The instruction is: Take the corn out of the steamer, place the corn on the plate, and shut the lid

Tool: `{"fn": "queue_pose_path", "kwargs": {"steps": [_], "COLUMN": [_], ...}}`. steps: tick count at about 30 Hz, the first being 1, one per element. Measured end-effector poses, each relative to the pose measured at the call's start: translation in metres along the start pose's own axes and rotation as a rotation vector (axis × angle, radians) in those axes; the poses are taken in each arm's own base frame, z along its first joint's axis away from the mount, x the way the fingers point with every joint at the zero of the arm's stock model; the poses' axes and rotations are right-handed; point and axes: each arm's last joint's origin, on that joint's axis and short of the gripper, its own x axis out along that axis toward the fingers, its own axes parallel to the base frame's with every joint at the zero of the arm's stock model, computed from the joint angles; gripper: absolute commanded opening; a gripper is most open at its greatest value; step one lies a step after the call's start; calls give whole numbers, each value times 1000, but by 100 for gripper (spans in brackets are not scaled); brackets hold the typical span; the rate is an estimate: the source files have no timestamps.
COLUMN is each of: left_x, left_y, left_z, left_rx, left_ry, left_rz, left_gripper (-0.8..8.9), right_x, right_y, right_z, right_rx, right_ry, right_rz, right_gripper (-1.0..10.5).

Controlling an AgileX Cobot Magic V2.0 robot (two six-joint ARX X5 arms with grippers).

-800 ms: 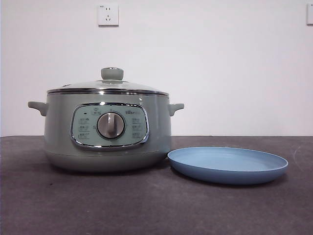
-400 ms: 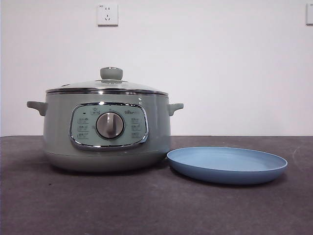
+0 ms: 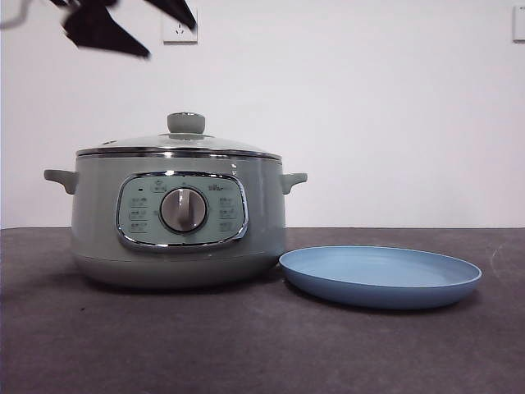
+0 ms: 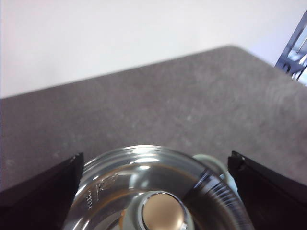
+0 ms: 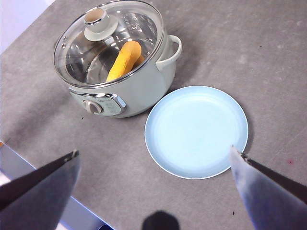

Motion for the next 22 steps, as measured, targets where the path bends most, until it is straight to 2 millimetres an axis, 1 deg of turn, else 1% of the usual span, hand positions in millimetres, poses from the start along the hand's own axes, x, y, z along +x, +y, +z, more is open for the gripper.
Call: {"fn": "queue_pose_path", "kwargs": {"steps": [2, 4, 8, 14, 19, 22], "left_x": [18, 31, 49, 57, 66, 67], "left_y": [2, 3, 4, 2, -2, -3], "left_z": [-7, -14, -27, -35, -48, -48], "left_rx": [11, 11, 6, 3, -13, 0], "left_ry": [24, 52, 106, 149, 240, 249], "left_rz": [9, 16, 34, 46, 43, 71], "left_gripper": [507, 507, 507, 502, 502, 501], "right_x": [0, 0, 0, 0, 0, 1], "right_y": [0, 0, 0, 0, 0, 0], "right_z": [0, 0, 0, 0, 0, 0], "right_rx": [1, 1, 1, 1, 1, 2], "right_ry": [1, 1, 2, 2, 2, 3], "right_rz": [0, 0, 0, 0, 0, 0], "right_gripper": [541, 540, 540, 540, 540, 540]}}
